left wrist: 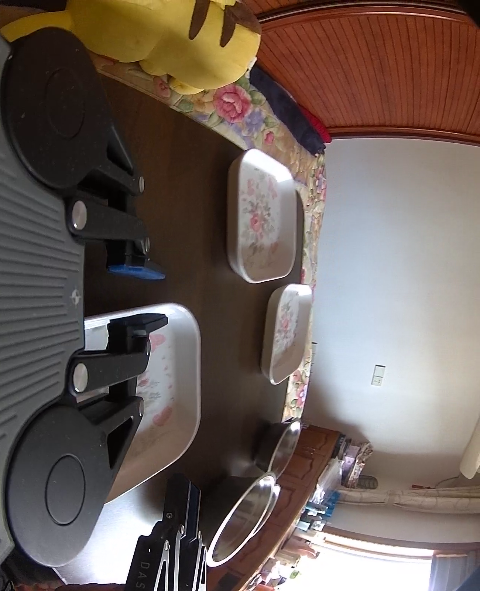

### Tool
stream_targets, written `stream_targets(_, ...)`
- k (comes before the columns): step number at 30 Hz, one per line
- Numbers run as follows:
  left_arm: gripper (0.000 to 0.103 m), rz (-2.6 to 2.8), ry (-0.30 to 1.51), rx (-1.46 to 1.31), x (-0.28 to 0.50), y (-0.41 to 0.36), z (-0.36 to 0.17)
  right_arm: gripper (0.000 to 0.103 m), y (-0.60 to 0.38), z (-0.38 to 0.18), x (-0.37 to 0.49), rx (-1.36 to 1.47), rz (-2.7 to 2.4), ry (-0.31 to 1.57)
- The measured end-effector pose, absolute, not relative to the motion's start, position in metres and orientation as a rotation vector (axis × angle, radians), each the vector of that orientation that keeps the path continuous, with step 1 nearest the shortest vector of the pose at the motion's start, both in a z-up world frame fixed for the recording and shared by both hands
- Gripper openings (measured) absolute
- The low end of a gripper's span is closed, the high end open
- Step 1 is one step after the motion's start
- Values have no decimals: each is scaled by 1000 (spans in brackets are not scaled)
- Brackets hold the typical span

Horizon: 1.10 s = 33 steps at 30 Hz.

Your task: Organize plates and bowls

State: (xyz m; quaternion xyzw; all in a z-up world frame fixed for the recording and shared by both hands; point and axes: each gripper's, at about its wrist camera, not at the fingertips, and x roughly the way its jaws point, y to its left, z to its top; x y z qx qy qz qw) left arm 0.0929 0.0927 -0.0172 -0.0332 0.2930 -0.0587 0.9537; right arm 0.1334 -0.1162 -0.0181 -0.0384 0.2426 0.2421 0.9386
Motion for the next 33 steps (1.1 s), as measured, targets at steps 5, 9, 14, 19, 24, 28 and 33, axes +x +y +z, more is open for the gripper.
stream_targets(5,23,-103,575,-68,103,101,-10,21,-108,-9,146,-97,506,476)
stream_targets(9,24,-93,566,-69,113,107,-7,21,-101,-5,156,-103,510,463)
stream_targets(14,28,-94,564,-61,127,116,-7,21,-90,-3,173,-104,519,474)
stream_targets(19,34,-94,557,-58,142,126,-7,22,-77,0,189,-113,538,489)
stream_targets(24,39,-84,549,-57,157,139,-5,24,-59,1,205,-126,562,508)
stream_targets(28,43,-73,538,-50,171,150,-4,40,-45,2,217,-131,580,517)
stream_targets(33,46,-56,532,-39,188,166,-3,40,-29,1,235,-135,590,538)
